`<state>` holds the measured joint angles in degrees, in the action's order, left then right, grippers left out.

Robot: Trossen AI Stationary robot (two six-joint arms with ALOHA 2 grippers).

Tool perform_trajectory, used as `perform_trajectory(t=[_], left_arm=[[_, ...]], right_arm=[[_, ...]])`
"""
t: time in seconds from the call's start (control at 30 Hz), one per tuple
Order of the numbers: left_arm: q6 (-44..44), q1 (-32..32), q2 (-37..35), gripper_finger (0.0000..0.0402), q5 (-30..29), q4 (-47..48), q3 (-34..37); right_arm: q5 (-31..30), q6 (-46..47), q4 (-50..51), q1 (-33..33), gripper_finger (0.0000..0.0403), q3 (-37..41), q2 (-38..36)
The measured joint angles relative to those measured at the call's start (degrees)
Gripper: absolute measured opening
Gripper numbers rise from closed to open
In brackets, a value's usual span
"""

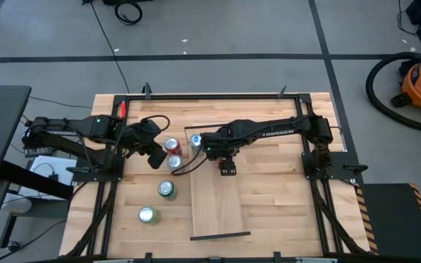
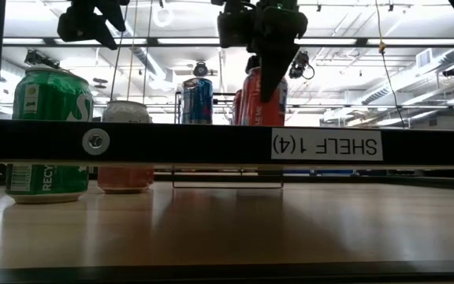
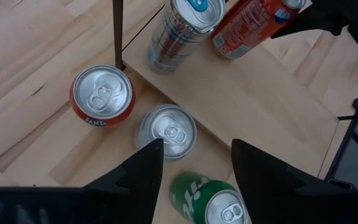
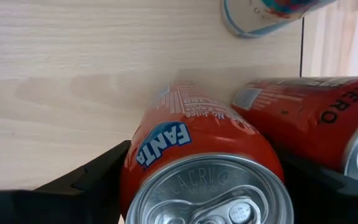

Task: Place canned beverage on shelf
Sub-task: Put the bottom red soda can on the shelf

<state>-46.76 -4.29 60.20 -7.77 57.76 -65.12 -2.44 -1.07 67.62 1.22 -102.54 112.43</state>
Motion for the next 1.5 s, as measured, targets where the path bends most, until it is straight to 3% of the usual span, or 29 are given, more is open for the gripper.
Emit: perform_trajectory(t=[0.33,0.87,1.5], left_arm=[[0.0,0.0,0.0,0.0199,0.6,0.0,0.0],[0.0,0.0,0.0,0.0199,1.5,0.1,0.0],[0.0,0.0,0.0,0.0199,1.4,0.0,0.0]], right_arm=[[0.6,-0.1,-0.6,0.1,0.0324,-0.2,1.5],[2.3,1.2,-0.6,0.1,0.0363,0.1,1.9],[2.0,1.4,5.2,0.1,0.0364,-9.6,1.8]])
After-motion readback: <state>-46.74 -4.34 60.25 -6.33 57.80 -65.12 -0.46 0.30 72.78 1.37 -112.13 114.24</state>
